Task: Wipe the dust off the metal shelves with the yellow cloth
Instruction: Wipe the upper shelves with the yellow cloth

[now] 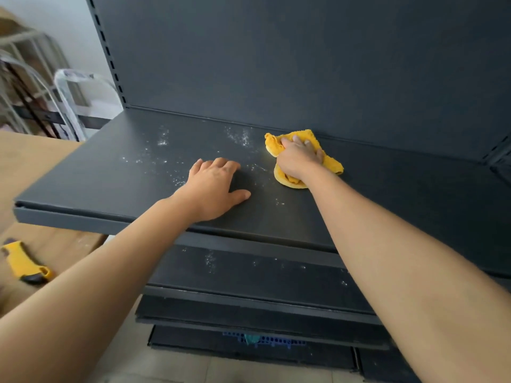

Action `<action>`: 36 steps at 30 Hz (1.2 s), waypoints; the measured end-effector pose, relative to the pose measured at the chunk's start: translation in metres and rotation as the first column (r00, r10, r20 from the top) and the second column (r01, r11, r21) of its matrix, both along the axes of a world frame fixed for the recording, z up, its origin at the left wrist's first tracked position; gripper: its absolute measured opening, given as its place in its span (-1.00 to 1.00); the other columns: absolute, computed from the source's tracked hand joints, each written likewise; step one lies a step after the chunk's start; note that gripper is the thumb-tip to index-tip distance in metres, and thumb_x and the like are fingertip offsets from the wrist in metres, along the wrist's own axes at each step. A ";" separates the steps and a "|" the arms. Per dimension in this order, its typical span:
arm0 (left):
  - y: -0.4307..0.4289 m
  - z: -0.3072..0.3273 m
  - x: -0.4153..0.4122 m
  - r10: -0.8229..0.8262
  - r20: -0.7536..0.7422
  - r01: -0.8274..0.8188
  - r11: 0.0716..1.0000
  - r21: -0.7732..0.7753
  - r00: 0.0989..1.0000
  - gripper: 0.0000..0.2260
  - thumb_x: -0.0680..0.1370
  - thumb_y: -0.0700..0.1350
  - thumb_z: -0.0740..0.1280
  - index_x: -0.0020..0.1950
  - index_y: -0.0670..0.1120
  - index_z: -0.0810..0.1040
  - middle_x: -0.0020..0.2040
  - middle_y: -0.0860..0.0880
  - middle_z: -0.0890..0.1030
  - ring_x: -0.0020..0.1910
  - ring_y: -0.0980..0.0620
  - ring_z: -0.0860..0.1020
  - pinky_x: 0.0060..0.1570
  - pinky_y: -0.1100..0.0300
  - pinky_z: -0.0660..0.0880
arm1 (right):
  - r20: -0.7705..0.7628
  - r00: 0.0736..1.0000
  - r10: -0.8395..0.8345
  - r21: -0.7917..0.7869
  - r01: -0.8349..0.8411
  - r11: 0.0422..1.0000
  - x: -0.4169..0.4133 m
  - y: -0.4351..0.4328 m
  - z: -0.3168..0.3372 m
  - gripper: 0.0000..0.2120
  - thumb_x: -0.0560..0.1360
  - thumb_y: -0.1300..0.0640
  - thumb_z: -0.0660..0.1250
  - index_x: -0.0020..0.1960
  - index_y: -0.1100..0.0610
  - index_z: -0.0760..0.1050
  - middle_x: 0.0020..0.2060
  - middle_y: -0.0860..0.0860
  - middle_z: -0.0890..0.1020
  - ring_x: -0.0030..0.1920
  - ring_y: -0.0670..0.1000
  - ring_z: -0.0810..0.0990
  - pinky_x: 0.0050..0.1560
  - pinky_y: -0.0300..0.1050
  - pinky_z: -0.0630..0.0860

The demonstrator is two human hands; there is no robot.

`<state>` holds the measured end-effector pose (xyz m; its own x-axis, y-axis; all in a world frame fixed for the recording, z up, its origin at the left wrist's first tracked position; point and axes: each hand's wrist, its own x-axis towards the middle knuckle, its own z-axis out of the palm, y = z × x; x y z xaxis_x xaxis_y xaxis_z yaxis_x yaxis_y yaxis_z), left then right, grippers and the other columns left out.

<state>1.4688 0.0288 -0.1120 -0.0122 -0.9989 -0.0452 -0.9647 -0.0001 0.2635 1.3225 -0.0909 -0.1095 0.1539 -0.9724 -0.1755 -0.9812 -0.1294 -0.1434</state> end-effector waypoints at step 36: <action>-0.007 0.007 0.041 -0.204 -0.014 0.203 0.978 -0.054 0.979 -0.41 0.50 0.17 0.27 0.45 -0.04 0.23 0.41 -0.09 0.32 0.40 -0.15 0.27 0.46 0.00 0.01 | 0.015 0.956 -0.294 -0.014 0.294 0.956 0.054 0.066 -0.005 -0.44 0.57 0.06 0.14 0.53 -0.02 0.07 0.54 -0.01 0.01 0.53 0.20 -0.13 0.40 0.38 -0.26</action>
